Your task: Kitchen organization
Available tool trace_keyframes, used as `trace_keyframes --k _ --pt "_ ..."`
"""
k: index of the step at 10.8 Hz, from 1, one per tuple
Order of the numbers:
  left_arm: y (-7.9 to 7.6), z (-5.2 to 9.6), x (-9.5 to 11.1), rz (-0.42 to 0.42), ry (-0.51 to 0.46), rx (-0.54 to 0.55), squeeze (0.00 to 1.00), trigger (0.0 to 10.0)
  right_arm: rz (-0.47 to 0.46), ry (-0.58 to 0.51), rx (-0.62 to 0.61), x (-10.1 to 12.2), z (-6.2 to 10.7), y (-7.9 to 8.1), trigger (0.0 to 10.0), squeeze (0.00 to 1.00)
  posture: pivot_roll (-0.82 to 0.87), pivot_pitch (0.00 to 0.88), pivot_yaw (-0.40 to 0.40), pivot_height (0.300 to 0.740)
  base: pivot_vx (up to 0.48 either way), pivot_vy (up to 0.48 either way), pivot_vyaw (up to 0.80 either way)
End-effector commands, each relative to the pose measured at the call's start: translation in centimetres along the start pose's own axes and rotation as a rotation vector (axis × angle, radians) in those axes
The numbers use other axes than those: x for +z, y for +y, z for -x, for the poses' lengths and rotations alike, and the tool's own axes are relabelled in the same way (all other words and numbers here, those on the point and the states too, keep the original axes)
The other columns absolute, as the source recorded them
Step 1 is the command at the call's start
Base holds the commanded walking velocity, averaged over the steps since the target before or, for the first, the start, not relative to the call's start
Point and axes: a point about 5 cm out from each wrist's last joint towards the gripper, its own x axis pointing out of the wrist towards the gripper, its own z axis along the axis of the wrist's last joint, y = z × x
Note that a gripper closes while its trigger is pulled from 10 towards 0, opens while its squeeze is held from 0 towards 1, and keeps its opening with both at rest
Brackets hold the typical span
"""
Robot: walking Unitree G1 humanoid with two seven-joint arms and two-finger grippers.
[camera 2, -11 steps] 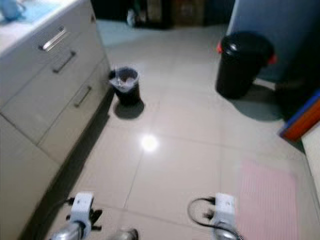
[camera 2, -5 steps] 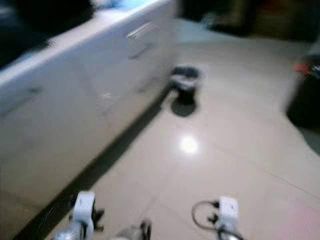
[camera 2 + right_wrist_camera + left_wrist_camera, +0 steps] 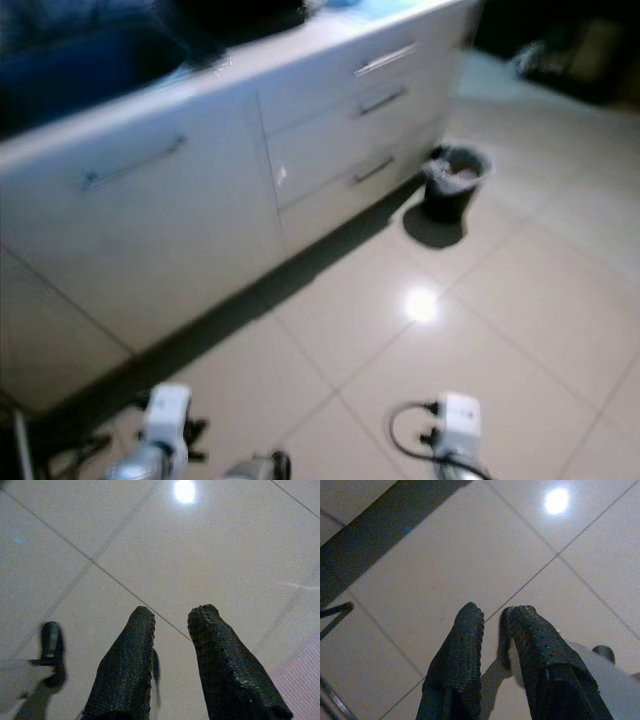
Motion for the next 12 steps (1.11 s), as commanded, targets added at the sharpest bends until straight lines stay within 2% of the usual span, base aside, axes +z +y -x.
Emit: trace_keyframes --k 1,8,12 --pt "-0.31 0.08 -0.53 0.020 0.014 0.000 0.00 10.0 -0.003 0.013 -0.012 -0.34 0.10 -0.59 10.0 0.00 -0.03 0.127 0.032 0.740 0.000 0.000 0.80" --pt "-0.30 0.11 -0.65 0.019 0.017 0.002 0.00 10.0 -0.002 0.017 -0.012 -0.64 0.19 -0.66 10.0 0.00 -0.03 0.125 0.033 0.740 0.000 0.000 0.80" --pt "-0.43 0.13 -0.83 0.014 0.023 0.004 0.00 10.0 -0.007 0.025 -0.010 -1.00 0.30 -0.86 10.0 0.00 -0.03 0.113 0.028 0.740 0.000 0.000 0.00"
